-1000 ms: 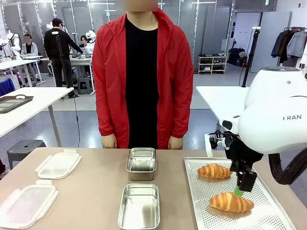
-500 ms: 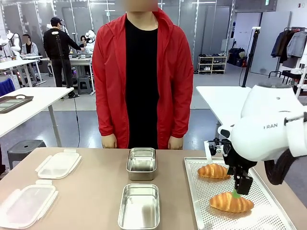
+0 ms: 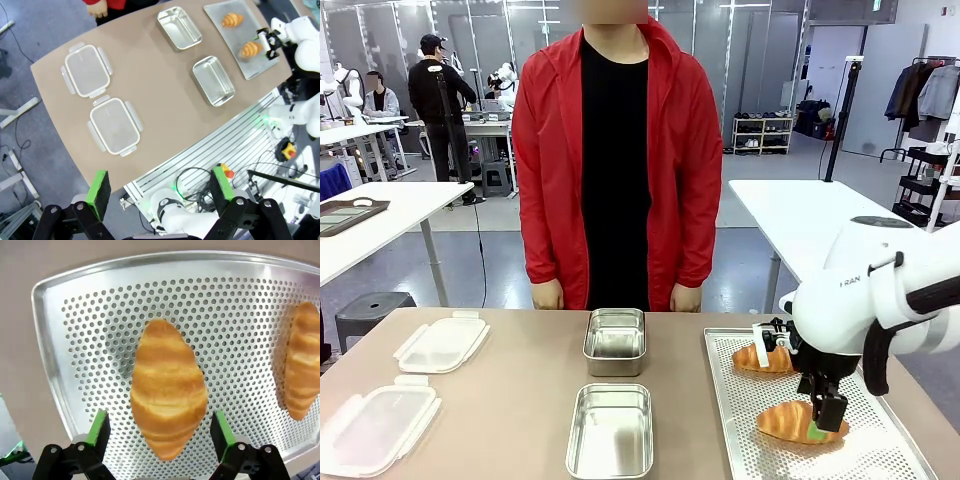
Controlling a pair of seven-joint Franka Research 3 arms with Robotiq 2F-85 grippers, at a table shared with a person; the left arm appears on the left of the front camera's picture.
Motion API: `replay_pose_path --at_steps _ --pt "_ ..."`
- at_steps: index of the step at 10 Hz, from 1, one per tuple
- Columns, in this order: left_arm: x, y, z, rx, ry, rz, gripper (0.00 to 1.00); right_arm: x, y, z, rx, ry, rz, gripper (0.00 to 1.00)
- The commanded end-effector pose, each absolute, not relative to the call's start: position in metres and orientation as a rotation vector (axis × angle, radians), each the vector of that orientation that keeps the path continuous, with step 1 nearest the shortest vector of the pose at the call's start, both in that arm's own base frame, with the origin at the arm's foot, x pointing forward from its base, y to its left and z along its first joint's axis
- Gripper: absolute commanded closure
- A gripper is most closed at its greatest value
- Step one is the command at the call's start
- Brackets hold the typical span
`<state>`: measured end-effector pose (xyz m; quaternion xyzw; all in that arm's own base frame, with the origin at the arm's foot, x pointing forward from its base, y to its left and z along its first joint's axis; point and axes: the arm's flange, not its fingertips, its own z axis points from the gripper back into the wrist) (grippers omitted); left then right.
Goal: Place the bread into the airtight container.
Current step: Pick up a Butter Roll and place it into an empty Airtight Container.
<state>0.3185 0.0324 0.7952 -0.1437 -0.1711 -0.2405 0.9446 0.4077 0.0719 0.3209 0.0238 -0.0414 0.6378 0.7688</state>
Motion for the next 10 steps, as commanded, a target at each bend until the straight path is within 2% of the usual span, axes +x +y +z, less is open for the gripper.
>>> replay_pose_path --at_steps 1,3,4,10 --pt "0.317 0.032 0.796 -0.289 -0.348 -0.498 0.00 0.394 0.065 0.298 0.034 -0.126 1.439 0.00" --pt "0.317 0.032 0.796 -0.289 -0.348 -0.498 0.00 0.396 0.069 0.284 0.019 -0.098 1.442 0.00" --pt "0.317 0.032 0.796 -0.289 -0.348 -0.498 0.00 0.398 0.069 0.282 0.044 -0.093 1.429 0.06" --pt "0.317 0.032 0.796 -0.289 -0.348 -0.498 0.00 0.387 0.076 0.307 0.039 -0.063 1.386 0.65"
